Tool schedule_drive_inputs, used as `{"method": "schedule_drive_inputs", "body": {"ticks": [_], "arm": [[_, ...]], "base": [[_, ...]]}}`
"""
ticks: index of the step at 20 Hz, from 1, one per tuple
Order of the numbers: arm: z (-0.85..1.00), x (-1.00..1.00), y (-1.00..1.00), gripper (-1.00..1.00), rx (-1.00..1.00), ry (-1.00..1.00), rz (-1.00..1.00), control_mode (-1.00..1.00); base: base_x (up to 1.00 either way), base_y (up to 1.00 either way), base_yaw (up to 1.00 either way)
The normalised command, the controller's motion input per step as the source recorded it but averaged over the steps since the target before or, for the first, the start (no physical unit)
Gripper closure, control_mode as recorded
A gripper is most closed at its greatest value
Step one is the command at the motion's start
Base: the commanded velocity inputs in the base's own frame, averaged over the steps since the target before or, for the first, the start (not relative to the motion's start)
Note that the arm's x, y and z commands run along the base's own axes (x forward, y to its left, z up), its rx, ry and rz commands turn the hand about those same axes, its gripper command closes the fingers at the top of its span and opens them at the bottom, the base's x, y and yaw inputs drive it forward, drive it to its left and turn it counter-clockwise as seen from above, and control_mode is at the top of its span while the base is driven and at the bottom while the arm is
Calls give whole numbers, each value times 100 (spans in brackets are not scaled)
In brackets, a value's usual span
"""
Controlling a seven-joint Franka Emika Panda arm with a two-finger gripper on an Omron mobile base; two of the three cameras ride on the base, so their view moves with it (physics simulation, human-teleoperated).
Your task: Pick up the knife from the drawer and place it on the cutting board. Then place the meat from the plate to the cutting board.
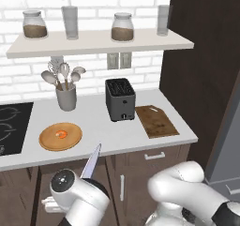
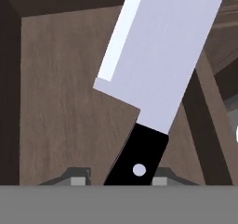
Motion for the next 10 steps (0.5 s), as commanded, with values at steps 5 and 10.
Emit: {"method": "schedule_drive_inputs", "body": {"ticks": [5, 10], "arm": [[100, 0, -49, 100, 1, 0, 1, -100], [95, 1, -54, 100, 2, 0, 3, -100]], "base": [[0, 0, 0], [0, 0, 0]]}}
